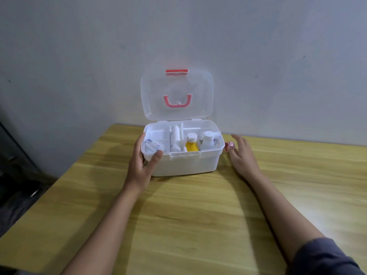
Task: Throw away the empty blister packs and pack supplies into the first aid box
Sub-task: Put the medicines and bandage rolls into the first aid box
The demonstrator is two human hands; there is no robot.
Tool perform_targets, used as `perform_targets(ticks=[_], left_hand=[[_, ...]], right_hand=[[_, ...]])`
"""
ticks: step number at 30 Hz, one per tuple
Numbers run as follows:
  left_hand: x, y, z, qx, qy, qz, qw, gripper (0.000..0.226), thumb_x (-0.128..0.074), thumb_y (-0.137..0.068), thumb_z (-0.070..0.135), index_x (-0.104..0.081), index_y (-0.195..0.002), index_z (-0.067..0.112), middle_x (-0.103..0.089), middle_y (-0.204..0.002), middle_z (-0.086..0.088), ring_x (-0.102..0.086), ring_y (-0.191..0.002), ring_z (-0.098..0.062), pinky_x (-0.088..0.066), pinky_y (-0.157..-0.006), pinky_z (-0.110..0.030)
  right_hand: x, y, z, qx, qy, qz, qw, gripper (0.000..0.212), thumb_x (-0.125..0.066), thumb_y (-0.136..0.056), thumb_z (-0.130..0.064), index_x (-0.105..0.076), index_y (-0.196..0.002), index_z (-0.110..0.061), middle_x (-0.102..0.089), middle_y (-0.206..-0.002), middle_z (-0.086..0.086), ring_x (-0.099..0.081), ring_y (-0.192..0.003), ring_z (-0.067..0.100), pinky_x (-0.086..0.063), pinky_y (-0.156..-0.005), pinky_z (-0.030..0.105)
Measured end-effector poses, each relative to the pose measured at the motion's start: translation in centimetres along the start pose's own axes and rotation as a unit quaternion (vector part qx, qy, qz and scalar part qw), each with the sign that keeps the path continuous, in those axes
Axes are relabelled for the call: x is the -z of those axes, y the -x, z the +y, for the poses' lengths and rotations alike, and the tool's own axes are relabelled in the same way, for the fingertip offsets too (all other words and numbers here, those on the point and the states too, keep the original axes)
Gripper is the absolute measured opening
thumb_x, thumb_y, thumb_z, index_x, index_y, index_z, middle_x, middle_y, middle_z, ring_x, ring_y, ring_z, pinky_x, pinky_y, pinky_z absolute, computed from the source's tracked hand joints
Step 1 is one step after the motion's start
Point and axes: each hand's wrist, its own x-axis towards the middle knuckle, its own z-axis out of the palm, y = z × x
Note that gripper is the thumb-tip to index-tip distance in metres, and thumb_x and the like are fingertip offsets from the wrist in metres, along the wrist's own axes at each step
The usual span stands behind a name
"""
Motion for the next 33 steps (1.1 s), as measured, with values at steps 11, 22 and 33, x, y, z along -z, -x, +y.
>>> perform_targets(ticks=[11,22,33], left_hand=[[0.9,-0.5,0.1,0.002,-0.035,0.023,0.999,0.087,-0.058,-0.06,0.085,-0.037,-0.129,0.037,-0.056,-0.113,0.042,-0.053,-0.105,0.022,-0.042,-0.085,-0.002],[0.2,-0.4,0.1,0.013,-0.029,0.013,0.999,0.096,-0.057,-0.069,0.076,-0.027,-0.145,0.025,-0.049,-0.13,0.019,-0.049,-0.11,0.024,-0.039,-0.091,-0.001],[0.0,0.5,1.0,0.056,0.014,0.002,0.998,0.096,-0.059,-0.068,0.062,-0.02,-0.15,0.029,-0.041,-0.15,0.004,-0.042,-0.137,-0.012,-0.033,-0.115,-0.033]], right_hand=[[-1.7,-3.4,0.0,0.063,0.036,-0.093,0.993,0.049,-0.045,-0.091,-0.026,-0.038,-0.14,-0.024,-0.033,-0.151,0.003,-0.035,-0.137,0.021,-0.034,-0.11,0.039],[-1.8,-2.6,-0.3,0.077,0.011,-0.09,0.993,0.026,-0.05,-0.089,-0.005,-0.063,-0.112,-0.004,-0.063,-0.112,0.011,-0.053,-0.088,0.015,-0.034,-0.074,0.015],[2.9,-0.9,-3.8,-0.015,-0.099,0.012,0.995,0.027,-0.058,-0.09,-0.019,-0.062,-0.115,-0.008,-0.067,-0.113,0.013,-0.061,-0.101,0.025,-0.041,-0.076,0.021]])
